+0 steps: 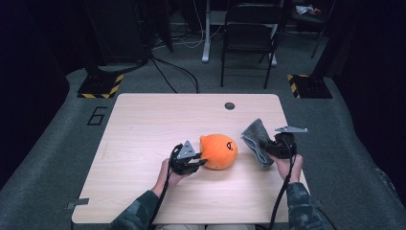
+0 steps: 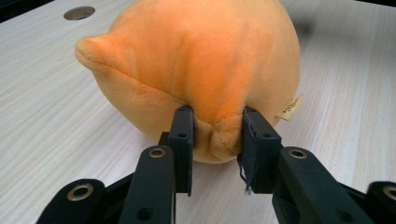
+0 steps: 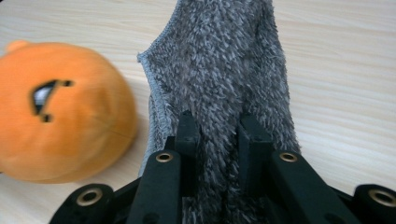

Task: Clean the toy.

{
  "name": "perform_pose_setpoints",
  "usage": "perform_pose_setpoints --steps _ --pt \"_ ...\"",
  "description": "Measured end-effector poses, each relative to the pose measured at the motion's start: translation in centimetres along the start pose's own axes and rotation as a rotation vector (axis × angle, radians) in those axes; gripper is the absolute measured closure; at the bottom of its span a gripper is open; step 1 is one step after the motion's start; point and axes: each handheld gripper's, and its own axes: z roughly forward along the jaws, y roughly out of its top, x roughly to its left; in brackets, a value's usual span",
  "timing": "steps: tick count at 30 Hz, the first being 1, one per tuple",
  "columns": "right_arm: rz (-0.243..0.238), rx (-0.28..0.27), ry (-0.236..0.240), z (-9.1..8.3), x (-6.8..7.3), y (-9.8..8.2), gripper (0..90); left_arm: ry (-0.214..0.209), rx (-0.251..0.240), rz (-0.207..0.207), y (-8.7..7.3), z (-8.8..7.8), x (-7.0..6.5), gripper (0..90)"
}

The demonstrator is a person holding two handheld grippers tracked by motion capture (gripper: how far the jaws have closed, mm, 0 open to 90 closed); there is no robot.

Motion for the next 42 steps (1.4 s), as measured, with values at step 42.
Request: perform_pose_setpoints --steps 42 --pt "-0.248 0.067 0.078 3.8 11.1 2.6 73.5 0.060 -0.027 0.032 0.4 -0.3 -1.1 77.3"
